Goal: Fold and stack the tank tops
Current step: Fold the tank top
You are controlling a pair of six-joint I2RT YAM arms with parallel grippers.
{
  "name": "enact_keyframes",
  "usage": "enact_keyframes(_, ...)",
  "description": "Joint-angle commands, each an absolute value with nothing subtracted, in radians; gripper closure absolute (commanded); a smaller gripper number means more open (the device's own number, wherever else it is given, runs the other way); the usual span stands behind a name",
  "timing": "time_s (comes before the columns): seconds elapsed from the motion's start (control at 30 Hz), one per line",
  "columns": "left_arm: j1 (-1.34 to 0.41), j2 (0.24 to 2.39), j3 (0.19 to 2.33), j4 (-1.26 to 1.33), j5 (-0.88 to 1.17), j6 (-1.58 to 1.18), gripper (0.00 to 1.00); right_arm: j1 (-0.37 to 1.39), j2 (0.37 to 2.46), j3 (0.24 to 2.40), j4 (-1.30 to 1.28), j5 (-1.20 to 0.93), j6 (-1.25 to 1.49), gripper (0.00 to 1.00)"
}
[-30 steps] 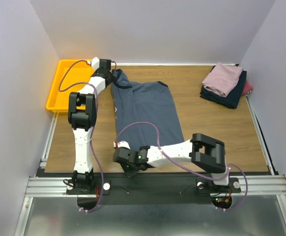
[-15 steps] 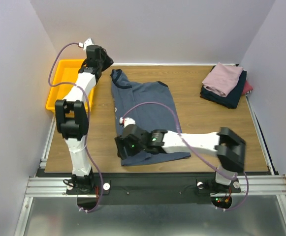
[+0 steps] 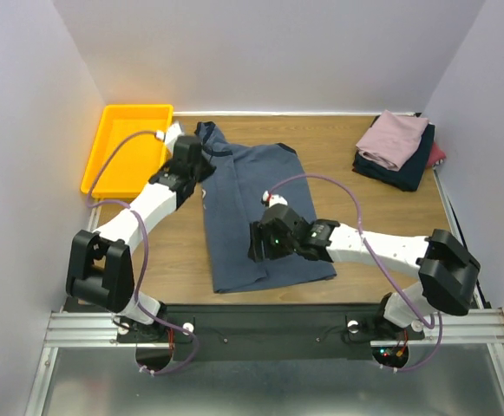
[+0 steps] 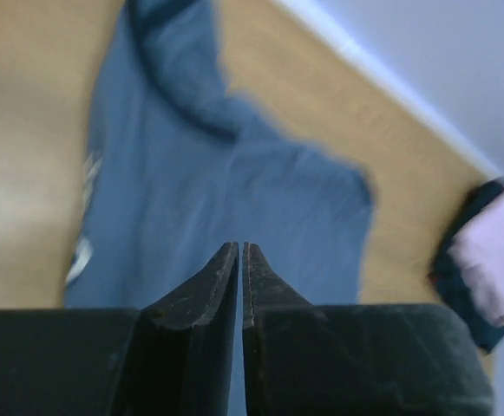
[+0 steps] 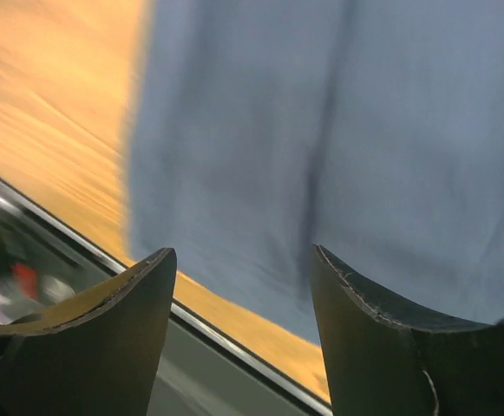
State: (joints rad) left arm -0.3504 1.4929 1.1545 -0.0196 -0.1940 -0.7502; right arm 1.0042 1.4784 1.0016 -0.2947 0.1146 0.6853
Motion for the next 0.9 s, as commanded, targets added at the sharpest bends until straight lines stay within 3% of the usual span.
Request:
enact_keyframes(0.0,-0.382,1.413,0.984,-0.061,-0.236,-0.813,0.85,1.019,1.467,0.917,-0.284,0.086,0.735,0.33)
enact_keyframes(0.3,-0.463,1.229,0.68,-0.115,-0.224,-0.905,0.84,1.038,1.482,0.854,-0.253,0.071,0.775,0.33)
enact_keyframes(0.53,-0.543,1.115,0.542,-0.167,-0.16,-0.954,0.65,1.065,1.52,0.842,-0.227,0.071,0.804,0.34)
enact_keyframes(0.7,-0.652,1.068,0.511,-0.233,-0.15,-1.034,0.63,1.072,1.548,0.839,-0.212,0.071,0.821,0.47)
enact_keyframes(0.73,-0.669,1.065,0.509,-0.244,-0.149,-1.048,0.63,1.074,1.551,0.841,-0.21,0.072,0.822,0.54)
enact_keyframes(0.87,-0.719,1.071,0.523,-0.294,-0.147,-1.077,0.64,1.075,1.563,0.838,-0.207,0.068,0.828,0.68)
